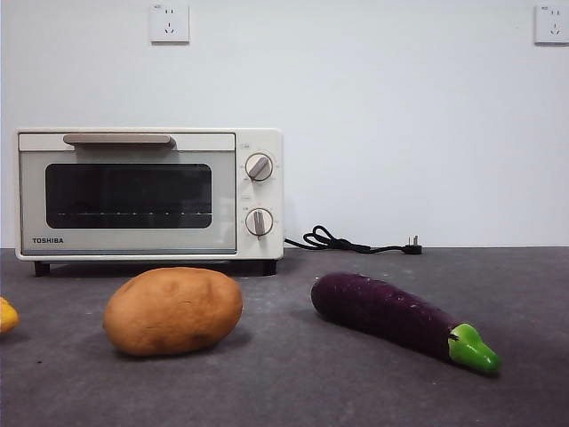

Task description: Take the eggplant from the table,put the eggplant in the oven

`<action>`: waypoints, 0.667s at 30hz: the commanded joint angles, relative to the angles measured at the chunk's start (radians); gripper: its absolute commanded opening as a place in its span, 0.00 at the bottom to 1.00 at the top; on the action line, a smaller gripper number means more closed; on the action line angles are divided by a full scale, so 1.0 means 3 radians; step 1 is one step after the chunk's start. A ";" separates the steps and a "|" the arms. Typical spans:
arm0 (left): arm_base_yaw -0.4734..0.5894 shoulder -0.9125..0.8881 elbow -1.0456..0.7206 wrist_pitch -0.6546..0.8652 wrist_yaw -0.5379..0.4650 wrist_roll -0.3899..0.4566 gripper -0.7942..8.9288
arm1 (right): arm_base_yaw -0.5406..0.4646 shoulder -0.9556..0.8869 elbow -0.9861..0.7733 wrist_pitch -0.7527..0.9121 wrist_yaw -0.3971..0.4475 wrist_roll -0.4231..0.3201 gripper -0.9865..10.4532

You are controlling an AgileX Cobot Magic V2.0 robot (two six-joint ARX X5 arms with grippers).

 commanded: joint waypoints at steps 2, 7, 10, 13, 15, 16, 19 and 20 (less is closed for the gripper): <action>0.0006 0.0303 0.0394 0.0024 0.0070 -0.0085 0.08 | 0.0001 0.0193 0.0409 -0.0184 -0.0156 0.0032 0.08; 0.0005 0.0989 0.1153 -0.0036 0.0515 -0.0083 0.08 | 0.0001 0.0763 0.1167 -0.0534 -0.0535 -0.0075 0.08; 0.0005 0.1302 0.1537 -0.0201 0.0669 -0.0065 0.08 | 0.0001 0.1061 0.1565 -0.0783 -0.0710 -0.0267 0.08; 0.0005 0.1591 0.1957 -0.0463 0.0673 0.0081 0.08 | 0.0001 0.1367 0.2000 -0.1092 -0.0894 -0.0453 0.08; 0.0001 0.1760 0.2241 -0.0655 0.0673 0.0225 0.08 | 0.0001 0.1560 0.2293 -0.1306 -0.1012 -0.0568 0.08; -0.0005 0.1844 0.2393 -0.0757 0.0671 0.0267 0.08 | 0.0001 0.1663 0.2452 -0.1418 -0.1068 -0.0629 0.08; -0.0042 0.2066 0.2810 -0.1005 0.0673 0.0298 0.08 | 0.0004 0.1944 0.2902 -0.1723 -0.1209 -0.0765 0.08; -0.0053 0.2122 0.2928 -0.1073 0.0673 0.0313 0.08 | 0.0004 0.2024 0.3033 -0.1808 -0.1254 -0.0800 0.08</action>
